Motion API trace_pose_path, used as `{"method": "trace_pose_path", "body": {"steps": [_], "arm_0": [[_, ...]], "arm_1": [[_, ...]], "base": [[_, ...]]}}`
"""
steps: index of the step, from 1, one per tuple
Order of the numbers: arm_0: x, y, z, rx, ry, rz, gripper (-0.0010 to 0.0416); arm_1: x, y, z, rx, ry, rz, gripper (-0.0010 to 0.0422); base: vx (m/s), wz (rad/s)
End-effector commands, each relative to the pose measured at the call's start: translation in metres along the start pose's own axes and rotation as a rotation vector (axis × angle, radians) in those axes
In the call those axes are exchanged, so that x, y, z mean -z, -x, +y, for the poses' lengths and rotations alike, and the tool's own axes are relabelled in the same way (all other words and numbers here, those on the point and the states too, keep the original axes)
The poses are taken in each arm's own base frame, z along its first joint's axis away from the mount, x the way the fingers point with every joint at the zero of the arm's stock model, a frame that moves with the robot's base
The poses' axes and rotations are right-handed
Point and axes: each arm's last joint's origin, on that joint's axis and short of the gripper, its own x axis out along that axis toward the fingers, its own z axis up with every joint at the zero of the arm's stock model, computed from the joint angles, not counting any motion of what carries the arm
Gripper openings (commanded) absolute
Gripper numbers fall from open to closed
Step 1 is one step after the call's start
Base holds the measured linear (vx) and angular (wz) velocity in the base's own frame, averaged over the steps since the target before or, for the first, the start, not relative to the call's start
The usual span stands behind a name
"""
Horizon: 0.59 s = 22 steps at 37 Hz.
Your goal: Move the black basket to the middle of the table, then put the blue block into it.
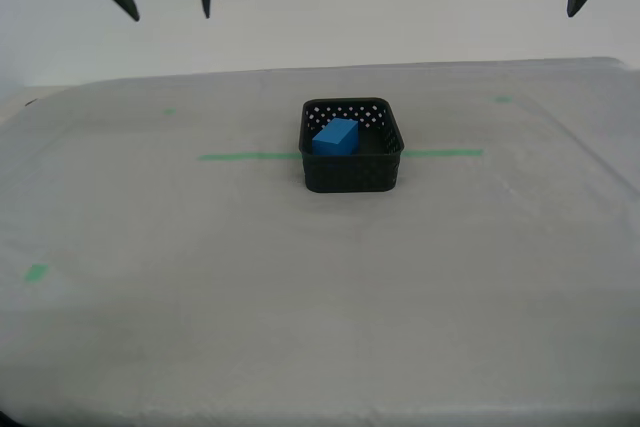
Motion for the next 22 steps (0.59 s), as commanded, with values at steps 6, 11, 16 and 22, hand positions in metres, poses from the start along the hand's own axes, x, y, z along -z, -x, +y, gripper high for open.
{"method": "trace_pose_path", "body": {"steps": [6,11,16,22], "arm_0": [[0.000,0.000,0.000,0.003,-0.002,-0.001,0.0399],[0.000,0.000,0.000,0.003,-0.002,-0.001,0.0399],[0.000,0.000,0.000,0.003,-0.002,-0.002,0.0399],[0.000,0.000,0.000,0.003,-0.002,-0.001,0.0398]], "arm_1": [[0.023,0.000,0.029,-0.041,-0.021,-0.062,0.0401],[0.035,-0.001,0.039,-0.026,-0.021,-0.112,0.0401],[0.045,-0.002,0.047,-0.017,-0.008,-0.115,0.0401],[0.043,0.002,0.049,-0.013,-0.042,-0.141,0.0400]], "base": [[0.000,0.000],[0.000,0.000],[0.000,0.000],[0.000,0.000]]}}
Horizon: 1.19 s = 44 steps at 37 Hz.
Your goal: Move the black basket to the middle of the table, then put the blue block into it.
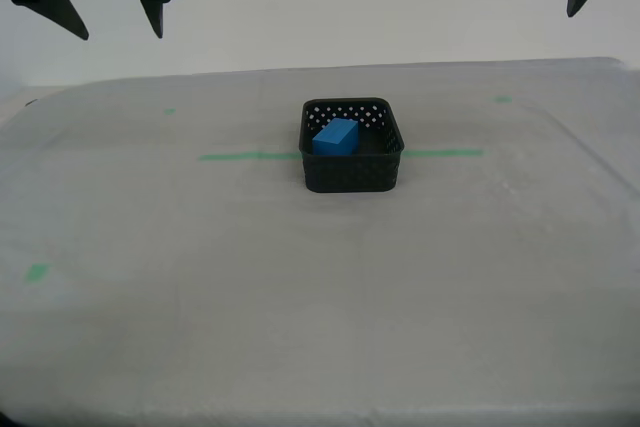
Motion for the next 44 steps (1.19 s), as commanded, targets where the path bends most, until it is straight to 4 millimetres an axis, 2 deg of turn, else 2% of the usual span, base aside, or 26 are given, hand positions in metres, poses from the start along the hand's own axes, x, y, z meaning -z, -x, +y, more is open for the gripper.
{"method": "trace_pose_path", "body": {"steps": [1,10,44], "arm_0": [[0.0000,0.0001,0.0001,0.002,-0.001,-0.001,0.0399],[-0.0001,0.0001,0.0001,0.002,-0.001,-0.002,0.0399],[0.0000,0.0001,0.0001,0.002,-0.001,-0.001,0.0399]], "arm_1": [[-0.0026,0.0023,-0.0002,0.009,-0.029,-0.021,0.0400],[-0.0018,0.0028,-0.0031,0.101,-0.035,0.007,0.0400],[-0.0018,0.0025,-0.0031,0.101,-0.035,0.007,0.0400]], "base": [[0.000,0.000],[0.000,0.000],[0.000,0.000]]}}
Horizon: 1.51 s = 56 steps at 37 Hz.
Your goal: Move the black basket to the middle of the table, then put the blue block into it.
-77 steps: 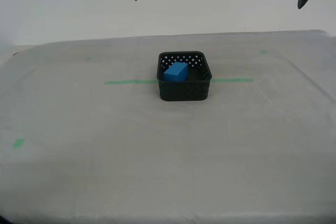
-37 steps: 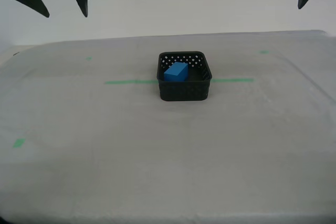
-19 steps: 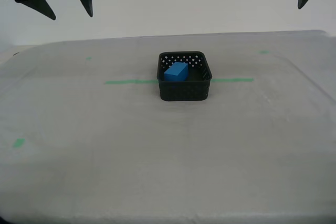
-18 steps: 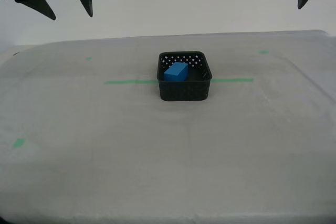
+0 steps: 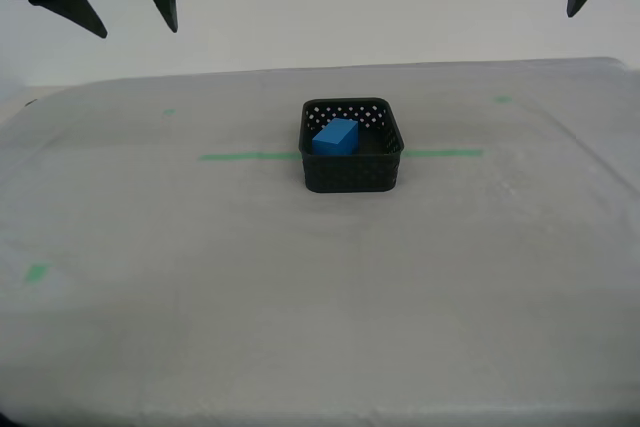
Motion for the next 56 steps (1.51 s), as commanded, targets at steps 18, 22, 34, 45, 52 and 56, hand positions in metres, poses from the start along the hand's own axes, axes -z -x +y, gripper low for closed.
{"method": "trace_pose_path", "body": {"steps": [18,22,34,45,52,56], "arm_0": [[-0.0001,0.0001,-0.0002,0.003,-0.002,-0.001,0.0398],[-0.0001,0.0001,-0.0002,0.003,-0.002,-0.001,0.0398],[-0.0001,0.0001,-0.0002,0.003,-0.002,-0.001,0.0399],[-0.0001,0.0001,-0.0003,0.003,-0.003,-0.001,0.0399],[-0.0001,0.0001,-0.0002,0.003,-0.002,-0.001,0.0398],[-0.0001,0.0001,-0.0002,0.003,-0.002,-0.001,0.0398]], "arm_1": [[0.0000,0.0001,0.0001,0.002,-0.001,0.000,0.0400],[-0.0001,0.0001,0.0002,0.002,-0.001,0.000,0.0400],[0.0000,0.0001,0.0001,0.002,-0.001,0.000,0.0400],[-0.0001,0.0001,0.0002,0.002,-0.001,0.000,0.0400],[0.0000,0.0001,0.0001,0.002,-0.001,0.000,0.0400],[-0.0001,0.0001,0.0002,0.002,-0.001,0.000,0.0400]], "base": [[0.000,0.000],[0.000,0.000],[0.000,0.000],[0.000,0.000],[0.000,0.000],[0.000,0.000]]}}
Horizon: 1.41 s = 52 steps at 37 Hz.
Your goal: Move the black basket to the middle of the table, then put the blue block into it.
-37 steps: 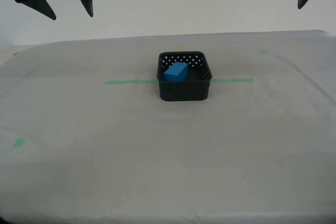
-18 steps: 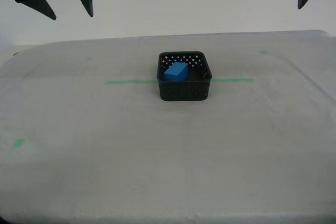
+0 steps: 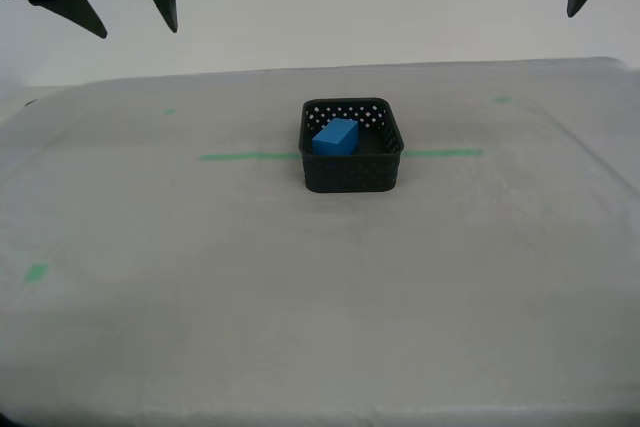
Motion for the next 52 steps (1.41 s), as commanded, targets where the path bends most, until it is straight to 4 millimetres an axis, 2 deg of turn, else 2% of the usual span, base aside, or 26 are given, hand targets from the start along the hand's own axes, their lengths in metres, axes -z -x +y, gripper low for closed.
{"method": "trace_pose_path", "body": {"steps": [1,52], "arm_0": [[0.0000,0.0001,0.0000,0.003,-0.001,-0.001,0.0398],[0.0000,0.0001,0.0000,0.003,-0.001,-0.001,0.0399]], "arm_1": [[0.0000,0.0001,0.0001,0.002,-0.001,0.000,0.0400],[-0.0001,0.0001,0.0002,0.002,-0.001,0.000,0.0400]], "base": [[0.000,0.000],[0.000,0.000]]}}
